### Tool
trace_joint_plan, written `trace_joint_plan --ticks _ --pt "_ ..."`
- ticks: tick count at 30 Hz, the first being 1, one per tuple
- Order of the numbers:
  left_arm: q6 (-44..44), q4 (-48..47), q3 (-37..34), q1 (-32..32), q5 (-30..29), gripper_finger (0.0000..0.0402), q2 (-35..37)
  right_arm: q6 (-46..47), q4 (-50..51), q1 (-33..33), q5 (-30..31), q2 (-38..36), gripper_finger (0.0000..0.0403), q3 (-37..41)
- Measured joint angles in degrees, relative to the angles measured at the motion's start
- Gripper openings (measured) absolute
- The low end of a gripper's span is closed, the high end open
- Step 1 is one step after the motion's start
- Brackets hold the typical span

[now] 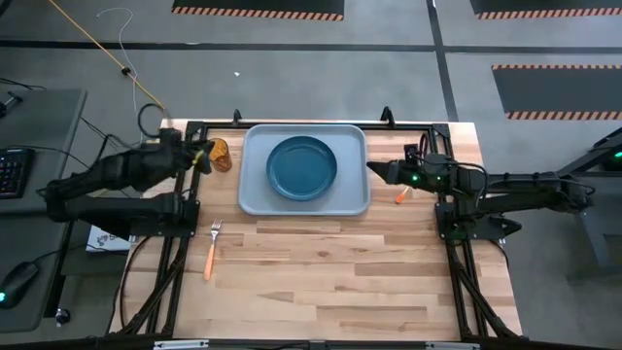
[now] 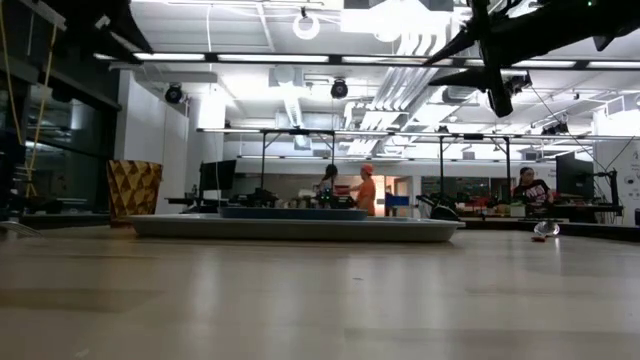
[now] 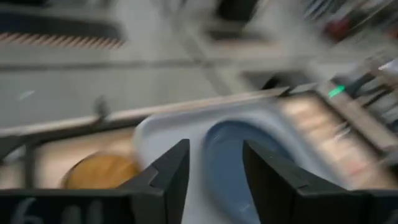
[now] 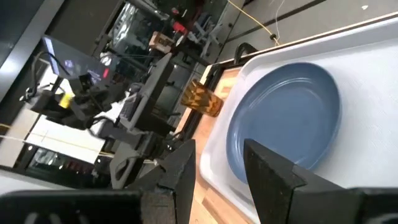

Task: Pick and place plate/cup/fork/spoon on tray
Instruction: Put the orange glass cup on top of the plate on the tray

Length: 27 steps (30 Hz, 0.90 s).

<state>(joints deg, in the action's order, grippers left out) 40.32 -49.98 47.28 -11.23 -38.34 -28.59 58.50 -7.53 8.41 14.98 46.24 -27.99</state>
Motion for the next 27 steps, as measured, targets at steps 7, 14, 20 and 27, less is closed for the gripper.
trace_joint_plan --ticks 7,14,20,27 --pt "-2.35 -6.50 2.06 -11.76 10.13 0.0176 -11.64 1.05 -0.46 0.61 -0.15 1.39 0.0126 0.00" --pt "-8.55 -6.39 2.04 -27.95 27.24 0.0190 -23.43 1.06 -0.46 0.61 -0.53 1.37 0.0126 0.00" --pt "-11.66 -6.32 2.04 -37.41 35.96 0.0191 -31.33 0.58 -0.46 0.61 -1.81 1.37 0.0126 0.00" --pt "-14.82 -6.27 2.04 -40.67 36.34 0.0191 -36.40 -0.74 -0.21 0.61 -1.88 1.37 0.0126 0.00"
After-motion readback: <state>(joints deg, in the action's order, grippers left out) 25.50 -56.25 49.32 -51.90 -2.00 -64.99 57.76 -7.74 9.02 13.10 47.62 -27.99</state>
